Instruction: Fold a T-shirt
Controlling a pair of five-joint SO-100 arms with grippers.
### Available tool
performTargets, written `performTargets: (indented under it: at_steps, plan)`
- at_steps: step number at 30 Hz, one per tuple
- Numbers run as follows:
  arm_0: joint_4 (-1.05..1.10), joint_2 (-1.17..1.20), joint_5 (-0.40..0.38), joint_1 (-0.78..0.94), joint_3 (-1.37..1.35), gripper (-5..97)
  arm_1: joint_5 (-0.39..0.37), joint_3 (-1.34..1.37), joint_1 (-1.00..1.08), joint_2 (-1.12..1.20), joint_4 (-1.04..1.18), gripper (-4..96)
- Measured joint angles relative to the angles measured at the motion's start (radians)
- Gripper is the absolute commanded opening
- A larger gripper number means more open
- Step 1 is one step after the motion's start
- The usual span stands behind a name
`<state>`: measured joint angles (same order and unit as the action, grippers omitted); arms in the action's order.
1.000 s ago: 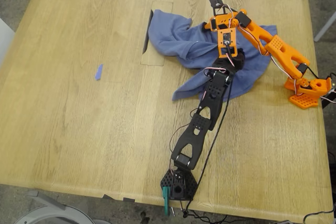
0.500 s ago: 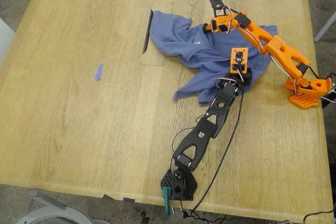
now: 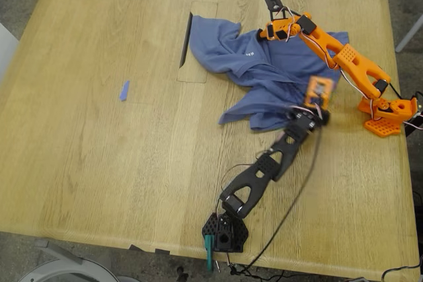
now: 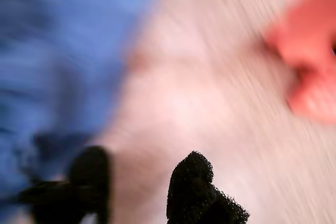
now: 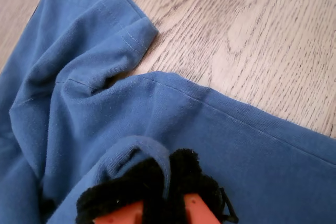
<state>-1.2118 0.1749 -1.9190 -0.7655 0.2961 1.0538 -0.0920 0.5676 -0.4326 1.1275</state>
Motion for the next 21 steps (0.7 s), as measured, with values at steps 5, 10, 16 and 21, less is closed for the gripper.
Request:
performTargets:
  at_steps: [5,10,16,21]
  plan:
    - [-0.041,-0.003,0.051,0.003,0.000,65,0.000,0.000,0.005,0.000,0.015,-0.2]
    - [-0.106,-0.003,0.117,0.032,0.000,77,0.000,0.000,0.005,0.000,0.025,-0.2]
    - [-0.124,-0.003,0.290,0.034,0.000,82,0.000,0.000,0.003,0.000,0.034,-0.2]
    - [-0.140,-0.002,0.430,0.025,0.000,84,0.000,0.000,0.003,0.000,0.040,-0.2]
